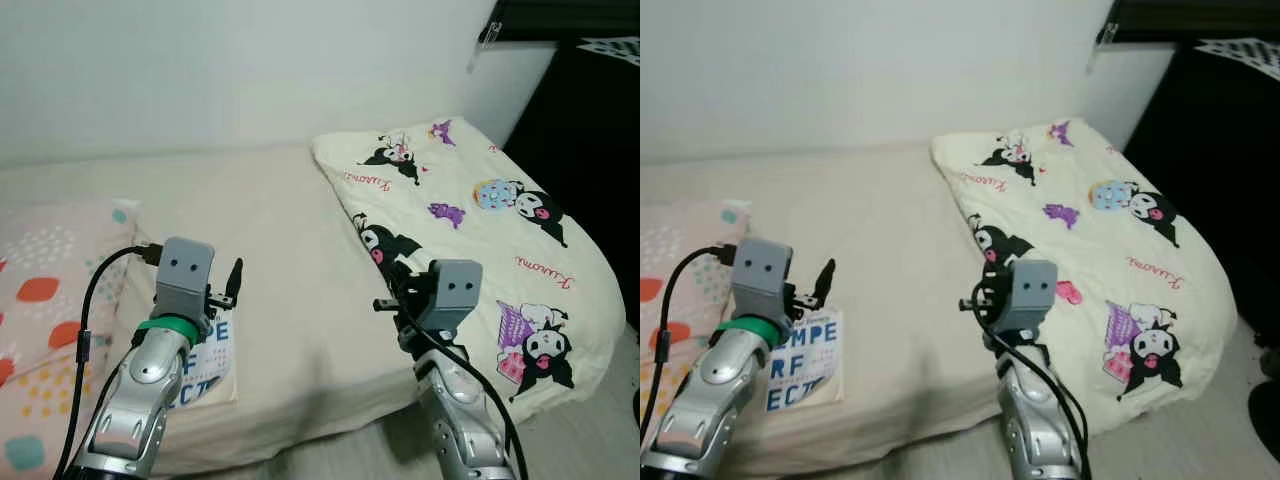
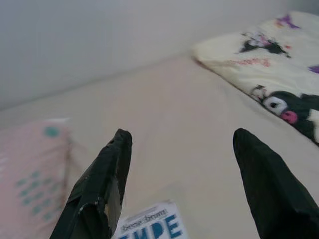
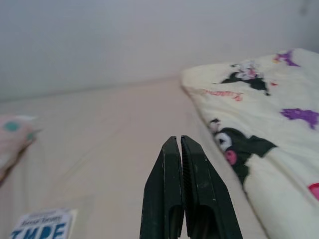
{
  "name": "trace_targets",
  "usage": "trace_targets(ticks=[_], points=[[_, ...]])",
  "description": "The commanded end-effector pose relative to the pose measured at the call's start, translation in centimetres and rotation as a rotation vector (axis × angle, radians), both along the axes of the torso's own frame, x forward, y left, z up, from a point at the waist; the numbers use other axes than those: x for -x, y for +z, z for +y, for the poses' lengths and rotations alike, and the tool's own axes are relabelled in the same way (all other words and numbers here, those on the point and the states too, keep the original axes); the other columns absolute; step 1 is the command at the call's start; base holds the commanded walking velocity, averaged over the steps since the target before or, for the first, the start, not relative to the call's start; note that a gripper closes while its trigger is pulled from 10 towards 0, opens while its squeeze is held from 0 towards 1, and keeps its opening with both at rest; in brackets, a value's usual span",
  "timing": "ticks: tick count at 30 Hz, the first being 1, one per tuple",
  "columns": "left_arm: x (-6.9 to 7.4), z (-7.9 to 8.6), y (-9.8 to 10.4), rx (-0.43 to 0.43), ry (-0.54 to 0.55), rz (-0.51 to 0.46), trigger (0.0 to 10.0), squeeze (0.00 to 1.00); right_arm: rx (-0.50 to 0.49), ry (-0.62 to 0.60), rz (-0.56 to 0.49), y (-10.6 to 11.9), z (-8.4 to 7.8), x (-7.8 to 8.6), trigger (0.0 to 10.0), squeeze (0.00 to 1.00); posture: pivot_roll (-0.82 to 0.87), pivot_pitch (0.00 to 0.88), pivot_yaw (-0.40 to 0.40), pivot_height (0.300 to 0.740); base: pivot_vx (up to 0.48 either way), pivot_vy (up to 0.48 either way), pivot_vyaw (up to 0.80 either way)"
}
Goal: Clean up the room
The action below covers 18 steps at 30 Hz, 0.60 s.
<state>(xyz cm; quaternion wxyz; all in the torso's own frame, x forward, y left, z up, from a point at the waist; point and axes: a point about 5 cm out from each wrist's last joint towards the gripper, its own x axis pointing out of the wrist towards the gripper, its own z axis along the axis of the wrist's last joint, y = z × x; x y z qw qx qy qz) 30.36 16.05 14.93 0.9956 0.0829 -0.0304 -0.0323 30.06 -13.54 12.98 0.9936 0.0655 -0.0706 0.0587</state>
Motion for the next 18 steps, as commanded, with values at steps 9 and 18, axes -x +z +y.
trace_targets(ticks=[9,18], points=[[0.1,0.19,-0.65,-0.004,0.012,0.026,10.0,0.0,0.015,0.0,0.025,-0.6,0.01,0.1,10.0,0.0,-0.02,0.026,0.002,0.709,-0.335,0.0,0.0],[0.03,0.2,-0.66,-0.002,0.011,0.026,10.0,0.0,0.017,-0.001,0.028,-0.66,-0.01,0.07,10.0,0.0,-0.02,0.029,0.001,0.709,-0.335,0.0,0.0]])
